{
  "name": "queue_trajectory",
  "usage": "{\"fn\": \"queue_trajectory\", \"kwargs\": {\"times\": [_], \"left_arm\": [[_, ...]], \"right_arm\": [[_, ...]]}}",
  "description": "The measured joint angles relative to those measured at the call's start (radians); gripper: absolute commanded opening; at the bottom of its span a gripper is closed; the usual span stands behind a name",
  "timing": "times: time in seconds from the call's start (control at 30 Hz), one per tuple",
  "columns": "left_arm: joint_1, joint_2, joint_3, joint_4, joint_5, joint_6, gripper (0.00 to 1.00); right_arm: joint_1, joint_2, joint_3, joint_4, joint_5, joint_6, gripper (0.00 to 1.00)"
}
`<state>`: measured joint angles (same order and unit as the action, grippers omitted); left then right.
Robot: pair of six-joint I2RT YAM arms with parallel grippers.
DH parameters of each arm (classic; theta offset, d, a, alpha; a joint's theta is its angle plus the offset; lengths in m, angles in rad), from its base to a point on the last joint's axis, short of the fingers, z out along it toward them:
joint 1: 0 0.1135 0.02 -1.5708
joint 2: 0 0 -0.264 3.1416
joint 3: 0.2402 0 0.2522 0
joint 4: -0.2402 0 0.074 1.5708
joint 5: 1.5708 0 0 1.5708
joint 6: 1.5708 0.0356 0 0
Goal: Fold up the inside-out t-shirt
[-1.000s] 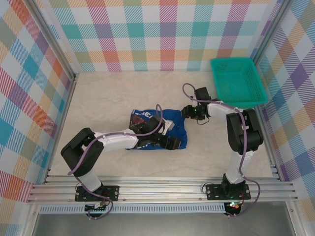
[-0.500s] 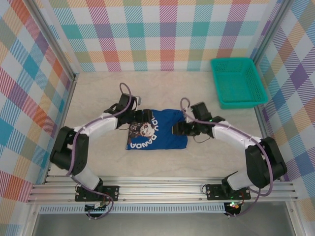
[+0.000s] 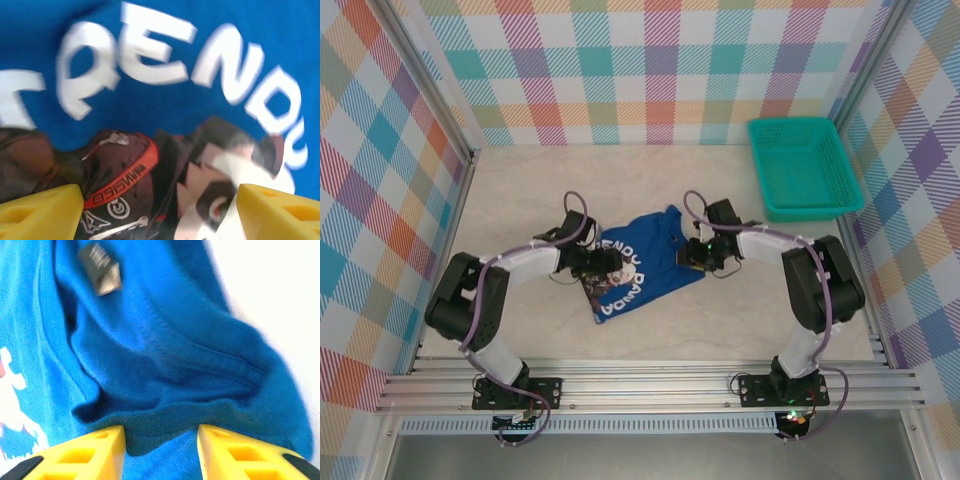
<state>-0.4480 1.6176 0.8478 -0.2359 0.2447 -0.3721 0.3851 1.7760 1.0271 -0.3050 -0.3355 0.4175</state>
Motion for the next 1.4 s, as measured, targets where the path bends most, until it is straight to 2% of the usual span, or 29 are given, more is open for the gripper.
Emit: {"fn": "queue_trajectory", "kwargs": {"times": [0.03,0.2,0.27,0.37,0.47,0.57,0.67,0.8,1.0,1.23,1.4], "left_arm": [[-0.031,-0.030,-0.029,0.002,-0.002,-0.011,0.82],[-0.295,-0.155,-0.111,0.002,0.020,-0.095,0.84],[-0.325,-0.213,-0.112,0.003,0.022,-0.110,0.86],[-0.301,-0.335,-0.112,0.027,-0.010,-0.102,0.88],[-0.186,-0.384,-0.083,0.068,0.000,-0.074,0.85],[-0.038,-0.282,0.006,0.090,0.010,-0.045,0.78],[0.042,-0.116,0.128,0.077,0.022,-0.002,0.68],[0.050,0.036,0.232,0.006,0.043,0.052,0.59],[0.046,0.124,0.244,-0.104,0.050,0.091,0.48],[0.043,0.150,0.228,-0.129,0.079,0.101,0.27],[0.043,0.150,0.205,-0.126,0.083,0.104,0.14]], "right_arm": [[-0.008,0.029,0.048,-0.009,0.005,-0.016,0.45],[-0.024,0.108,0.247,-0.028,0.001,-0.103,0.52],[-0.024,0.091,0.280,-0.038,0.003,-0.139,0.56],[-0.024,0.030,0.272,-0.057,0.027,-0.185,0.64],[-0.040,-0.053,0.206,-0.063,0.043,-0.198,0.64],[-0.065,-0.084,0.155,-0.062,0.032,-0.194,0.58],[-0.078,-0.075,0.133,-0.055,0.023,-0.183,0.54],[-0.077,-0.004,0.163,-0.056,0.057,-0.187,0.49],[-0.076,0.129,0.246,-0.056,0.134,-0.208,0.45],[-0.064,0.201,0.300,-0.078,0.180,-0.235,0.23],[-0.064,0.210,0.324,-0.106,0.238,-0.254,0.15]]}}
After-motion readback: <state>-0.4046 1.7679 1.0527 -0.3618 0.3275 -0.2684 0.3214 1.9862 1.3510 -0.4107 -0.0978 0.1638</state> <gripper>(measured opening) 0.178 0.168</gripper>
